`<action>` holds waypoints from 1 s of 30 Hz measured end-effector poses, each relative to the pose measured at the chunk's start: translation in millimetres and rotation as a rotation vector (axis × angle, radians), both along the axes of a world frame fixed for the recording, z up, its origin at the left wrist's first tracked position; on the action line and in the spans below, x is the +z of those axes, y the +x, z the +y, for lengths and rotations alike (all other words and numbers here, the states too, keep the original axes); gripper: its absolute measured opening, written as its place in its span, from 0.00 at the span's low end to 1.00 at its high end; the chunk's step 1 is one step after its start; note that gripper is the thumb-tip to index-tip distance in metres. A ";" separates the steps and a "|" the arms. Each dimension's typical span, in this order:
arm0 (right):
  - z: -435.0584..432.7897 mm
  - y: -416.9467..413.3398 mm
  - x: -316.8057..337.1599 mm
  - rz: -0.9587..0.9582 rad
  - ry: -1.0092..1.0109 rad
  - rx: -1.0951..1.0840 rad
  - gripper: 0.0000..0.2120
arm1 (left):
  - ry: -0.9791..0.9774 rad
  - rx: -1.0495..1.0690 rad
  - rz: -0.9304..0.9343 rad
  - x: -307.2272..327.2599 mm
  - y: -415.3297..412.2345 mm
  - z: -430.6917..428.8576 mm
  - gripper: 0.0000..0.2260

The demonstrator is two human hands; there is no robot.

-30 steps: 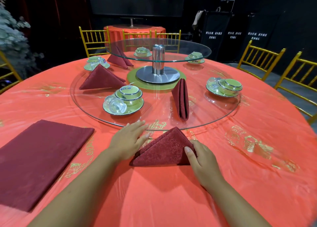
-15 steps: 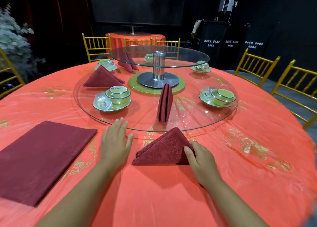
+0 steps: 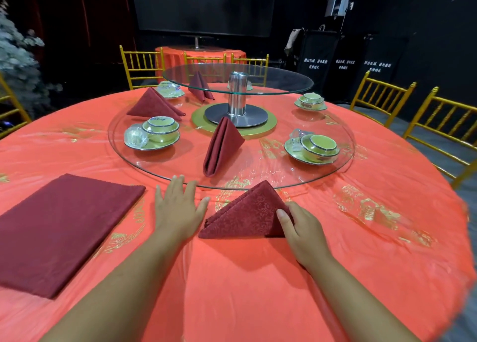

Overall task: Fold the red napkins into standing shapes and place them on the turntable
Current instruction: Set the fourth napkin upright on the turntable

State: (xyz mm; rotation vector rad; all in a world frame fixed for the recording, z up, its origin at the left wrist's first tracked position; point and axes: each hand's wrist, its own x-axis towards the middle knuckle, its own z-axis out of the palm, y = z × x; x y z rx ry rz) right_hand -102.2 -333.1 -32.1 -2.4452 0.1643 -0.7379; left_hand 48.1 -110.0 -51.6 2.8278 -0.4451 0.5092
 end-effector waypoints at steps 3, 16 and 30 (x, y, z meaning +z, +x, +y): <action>0.3 -1.7 0.5 -0.003 -0.002 0.006 0.14 | -0.085 -0.098 -0.165 2.7 -3.3 1.4 0.20; 0.6 -4.2 3.7 -0.073 0.012 -0.030 0.14 | -0.031 0.033 -0.025 1.8 -0.3 1.4 0.23; -2.0 -2.9 3.1 -0.007 0.094 -0.054 0.15 | -0.010 -0.038 0.006 -0.2 1.7 -1.8 0.22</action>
